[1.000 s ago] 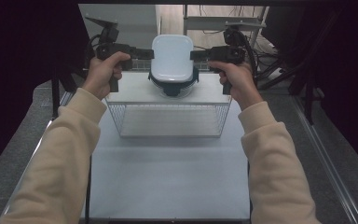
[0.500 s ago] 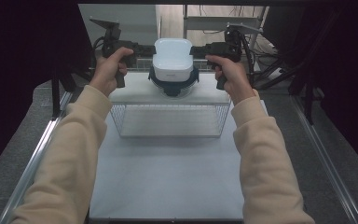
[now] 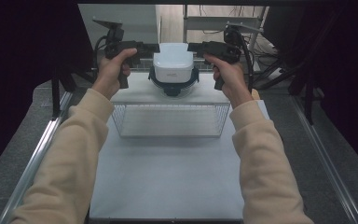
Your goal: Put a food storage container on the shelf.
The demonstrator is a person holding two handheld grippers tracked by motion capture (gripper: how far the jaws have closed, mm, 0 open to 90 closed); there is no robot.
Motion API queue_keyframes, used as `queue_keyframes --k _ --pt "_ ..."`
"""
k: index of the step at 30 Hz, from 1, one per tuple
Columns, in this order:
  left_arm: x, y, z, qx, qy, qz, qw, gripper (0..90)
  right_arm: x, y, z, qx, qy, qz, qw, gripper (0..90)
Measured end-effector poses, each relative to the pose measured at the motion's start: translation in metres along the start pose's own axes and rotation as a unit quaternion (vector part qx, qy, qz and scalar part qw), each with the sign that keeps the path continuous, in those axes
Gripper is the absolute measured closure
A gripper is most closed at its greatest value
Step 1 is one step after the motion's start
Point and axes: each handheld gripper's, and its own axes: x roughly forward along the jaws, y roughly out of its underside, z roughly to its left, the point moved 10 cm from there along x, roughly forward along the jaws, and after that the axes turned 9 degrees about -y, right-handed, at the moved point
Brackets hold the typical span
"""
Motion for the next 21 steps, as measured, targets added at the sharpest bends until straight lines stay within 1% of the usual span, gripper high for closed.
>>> queue_keyframes --k 1,2,3,5,6,7,9,10,11,13,15,17,18,21 --pt "-0.004 0.0 -0.003 0.008 -0.002 -0.005 0.9999 33.9 -0.004 -0.001 0.003 -0.016 0.004 -0.004 0.9998 34.2" --pt "-0.008 0.001 -0.005 0.024 -0.009 -0.009 0.9996 31.2 -0.009 -0.001 0.006 -0.034 0.008 -0.005 0.9994 32.1" --pt "-0.013 0.003 -0.008 0.044 -0.021 -0.017 0.9987 29.3 -0.014 -0.001 0.01 -0.051 0.008 -0.005 0.9986 30.9" --pt "-0.025 0.009 -0.014 0.078 -0.034 -0.035 0.9958 28.1 -0.027 0.001 0.015 -0.084 0.013 -0.012 0.9963 29.5" --pt "-0.03 0.014 -0.018 0.093 -0.038 -0.041 0.9941 27.9 -0.033 0.003 0.018 -0.093 0.011 -0.013 0.9955 29.2" --pt "-0.035 0.021 -0.022 0.109 -0.042 -0.04 0.9924 27.6 -0.04 0.006 0.019 -0.102 0.008 -0.011 0.9946 28.8" --pt "-0.043 0.035 -0.026 0.143 -0.056 -0.034 0.9875 26.9 -0.052 0.014 0.021 -0.122 0.008 -0.005 0.9925 28.6" --pt "-0.047 0.043 -0.028 0.156 -0.066 -0.031 0.9851 26.9 -0.058 0.02 0.021 -0.132 0.011 0.0 0.9911 28.3" --pt "-0.052 0.051 -0.03 0.172 -0.07 -0.03 0.9821 26.8 -0.063 0.026 0.021 -0.146 0.011 0.006 0.9893 27.9" --pt "-0.061 0.066 -0.035 0.195 -0.074 -0.03 0.9775 26.3 -0.073 0.04 0.022 -0.159 0.014 0.015 0.9871 27.5" --pt "-0.07 0.082 -0.039 0.197 -0.061 -0.03 0.978 25.9 -0.08 0.053 0.024 -0.171 0.011 0.02 0.985 27.1" --pt "-0.077 0.096 -0.04 0.205 -0.062 -0.033 0.9763 25.4 -0.086 0.068 0.027 -0.186 0.011 0.025 0.9822 26.7" --pt "-0.08 0.103 -0.039 0.208 -0.062 -0.032 0.9755 25.5 -0.089 0.075 0.028 -0.193 0.016 0.028 0.9806 26.6" --pt "-0.088 0.124 -0.036 0.211 -0.062 -0.034 0.975 25.4 -0.097 0.097 0.03 -0.207 0.02 0.039 0.9773 26.6"
